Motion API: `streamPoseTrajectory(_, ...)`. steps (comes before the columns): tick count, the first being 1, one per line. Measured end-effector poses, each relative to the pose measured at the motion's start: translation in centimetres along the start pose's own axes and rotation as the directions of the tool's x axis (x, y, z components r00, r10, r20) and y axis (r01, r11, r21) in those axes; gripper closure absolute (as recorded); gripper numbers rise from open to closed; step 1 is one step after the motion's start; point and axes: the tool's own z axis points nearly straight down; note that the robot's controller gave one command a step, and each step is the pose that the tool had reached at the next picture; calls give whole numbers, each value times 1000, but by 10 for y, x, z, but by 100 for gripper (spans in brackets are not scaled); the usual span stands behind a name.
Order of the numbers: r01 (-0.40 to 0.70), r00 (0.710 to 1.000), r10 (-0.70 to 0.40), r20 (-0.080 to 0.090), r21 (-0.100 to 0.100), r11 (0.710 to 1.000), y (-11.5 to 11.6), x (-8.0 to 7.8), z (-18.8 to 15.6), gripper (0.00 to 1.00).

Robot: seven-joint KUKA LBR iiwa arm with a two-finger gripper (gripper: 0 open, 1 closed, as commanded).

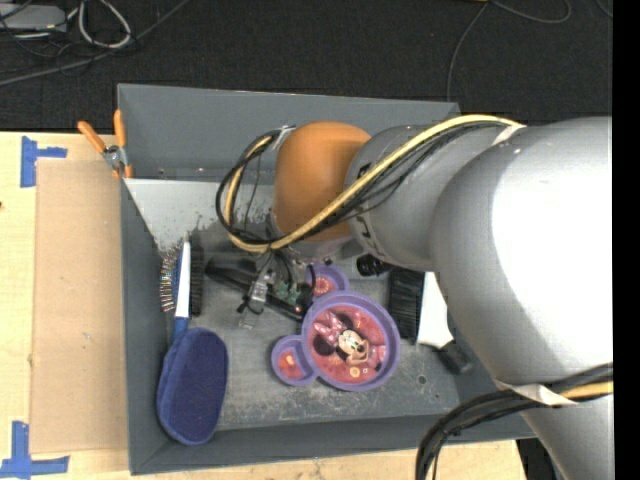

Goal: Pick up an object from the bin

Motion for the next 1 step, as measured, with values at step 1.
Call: streamPoseTrajectory(1, 19, 1000, -19, 11, -18, 1000, -22, 0, -1, 0)
